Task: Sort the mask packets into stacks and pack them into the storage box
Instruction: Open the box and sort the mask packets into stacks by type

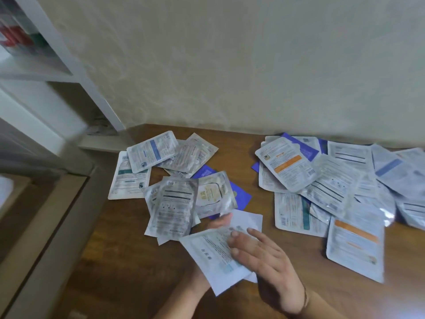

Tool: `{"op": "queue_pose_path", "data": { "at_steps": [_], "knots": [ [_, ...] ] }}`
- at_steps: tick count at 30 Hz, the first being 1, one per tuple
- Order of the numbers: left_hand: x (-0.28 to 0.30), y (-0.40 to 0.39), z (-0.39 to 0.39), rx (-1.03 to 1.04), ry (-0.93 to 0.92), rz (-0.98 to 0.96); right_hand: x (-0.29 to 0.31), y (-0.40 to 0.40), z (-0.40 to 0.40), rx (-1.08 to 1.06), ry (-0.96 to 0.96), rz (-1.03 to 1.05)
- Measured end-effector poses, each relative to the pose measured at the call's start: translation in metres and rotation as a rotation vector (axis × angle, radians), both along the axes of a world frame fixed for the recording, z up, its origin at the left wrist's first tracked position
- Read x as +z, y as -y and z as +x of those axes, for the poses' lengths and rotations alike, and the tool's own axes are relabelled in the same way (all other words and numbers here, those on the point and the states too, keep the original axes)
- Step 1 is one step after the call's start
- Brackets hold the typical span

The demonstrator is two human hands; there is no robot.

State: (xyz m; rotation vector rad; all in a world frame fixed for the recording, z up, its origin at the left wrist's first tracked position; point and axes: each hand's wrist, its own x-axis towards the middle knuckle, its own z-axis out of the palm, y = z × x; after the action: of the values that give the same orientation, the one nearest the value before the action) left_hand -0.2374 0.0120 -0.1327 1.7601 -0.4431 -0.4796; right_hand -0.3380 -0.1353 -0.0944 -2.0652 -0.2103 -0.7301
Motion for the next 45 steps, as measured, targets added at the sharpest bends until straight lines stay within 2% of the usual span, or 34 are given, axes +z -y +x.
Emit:
{"op": "queue_pose_path", "data": {
  "at_steps": [1,2,3,4,7,9,12,14,18,24,28,31,36,45],
  "knots": [
    [0.010,0.002,-0.002,0.000,-0.070,-0.070,0.000,-0.002,-0.002,-0.033,-0.035,0.085],
    [0.017,0.001,-0.002,0.047,-0.065,-0.105,0.007,-0.005,0.001,-0.111,-0.125,0.286],
    [0.020,-0.003,-0.003,0.051,-0.057,-0.070,0.007,-0.007,0.002,-0.167,-0.191,0.501],
    [0.021,-0.005,-0.005,0.055,-0.101,-0.049,0.010,-0.006,0.006,-0.321,-0.238,0.622],
    [0.027,-0.016,-0.010,-0.102,-0.159,0.082,-0.002,0.020,0.016,-0.439,-0.493,0.704],
    [0.022,-0.019,-0.012,-0.095,-0.172,0.191,-0.015,0.031,0.020,-0.471,-0.704,0.582],
    [0.010,-0.021,-0.017,0.005,0.018,0.354,-0.034,0.032,0.017,-0.515,-0.882,0.436],
    [0.000,-0.024,-0.019,0.019,0.146,0.388,-0.039,0.031,0.018,-0.538,-0.868,0.396],
    [-0.013,-0.028,-0.026,-0.033,0.249,0.437,-0.042,0.036,0.029,-0.542,-0.818,0.322],
    [-0.019,-0.036,-0.033,-0.092,0.362,0.565,-0.046,0.051,0.046,-0.433,-0.815,-0.042],
    [-0.028,-0.033,-0.032,-0.092,0.433,0.536,-0.046,0.059,0.051,-0.274,-0.863,-0.166],
    [-0.036,-0.033,-0.032,-0.107,0.450,0.482,-0.042,0.062,0.050,-0.236,-0.913,-0.142],
    [-0.045,-0.032,-0.048,-0.159,0.519,0.372,-0.042,0.063,0.027,-0.271,-0.919,-0.155],
    [-0.055,-0.032,-0.056,-0.166,0.628,0.342,-0.048,0.057,0.012,-0.322,-0.897,-0.190]
  ]
}}
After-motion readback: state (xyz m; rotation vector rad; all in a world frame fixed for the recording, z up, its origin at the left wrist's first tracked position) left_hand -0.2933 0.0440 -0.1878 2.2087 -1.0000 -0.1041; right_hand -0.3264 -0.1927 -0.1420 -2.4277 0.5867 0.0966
